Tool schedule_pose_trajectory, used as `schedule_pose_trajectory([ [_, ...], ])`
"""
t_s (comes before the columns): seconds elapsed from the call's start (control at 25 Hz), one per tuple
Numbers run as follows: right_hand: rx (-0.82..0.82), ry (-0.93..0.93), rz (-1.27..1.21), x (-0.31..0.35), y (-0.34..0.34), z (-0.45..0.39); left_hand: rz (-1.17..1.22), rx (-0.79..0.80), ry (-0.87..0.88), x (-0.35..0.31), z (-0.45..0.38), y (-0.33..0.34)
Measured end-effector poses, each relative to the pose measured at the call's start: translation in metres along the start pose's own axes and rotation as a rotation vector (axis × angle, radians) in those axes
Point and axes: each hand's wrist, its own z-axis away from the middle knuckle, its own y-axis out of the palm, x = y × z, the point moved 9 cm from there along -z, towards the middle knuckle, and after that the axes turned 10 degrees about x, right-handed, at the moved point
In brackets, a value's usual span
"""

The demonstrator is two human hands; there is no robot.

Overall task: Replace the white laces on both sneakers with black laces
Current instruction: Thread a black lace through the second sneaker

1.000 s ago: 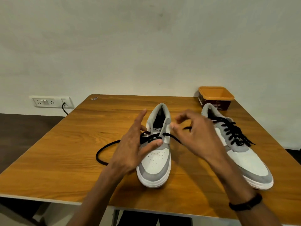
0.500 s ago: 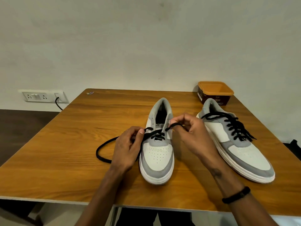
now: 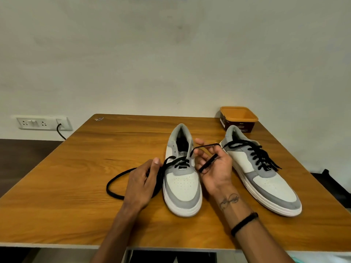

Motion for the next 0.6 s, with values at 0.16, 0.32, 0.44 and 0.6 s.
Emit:
schedule_pose_trajectory([
  [0.16,0.007,0.047,-0.06,-0.014,0.001,-0.043,0.031,0.0,-0.021,0.006,-0.005,-0.003],
  [0.32,0.051,0.093,-0.044,-0.036,0.012,-0.079,0.108,-0.055,-0.213,0.042,-0.048,-0.014],
  [0.44,0.101,0.091,0.011,-0.028,0.016,-0.102,0.232,-0.078,-0.397,0.075,-0.102,-0.021],
  [0.6,0.112,0.023,0.361,-0.014,-0.005,-0.112,0.252,-0.029,-0.378,0.093,-0.136,-0.018],
])
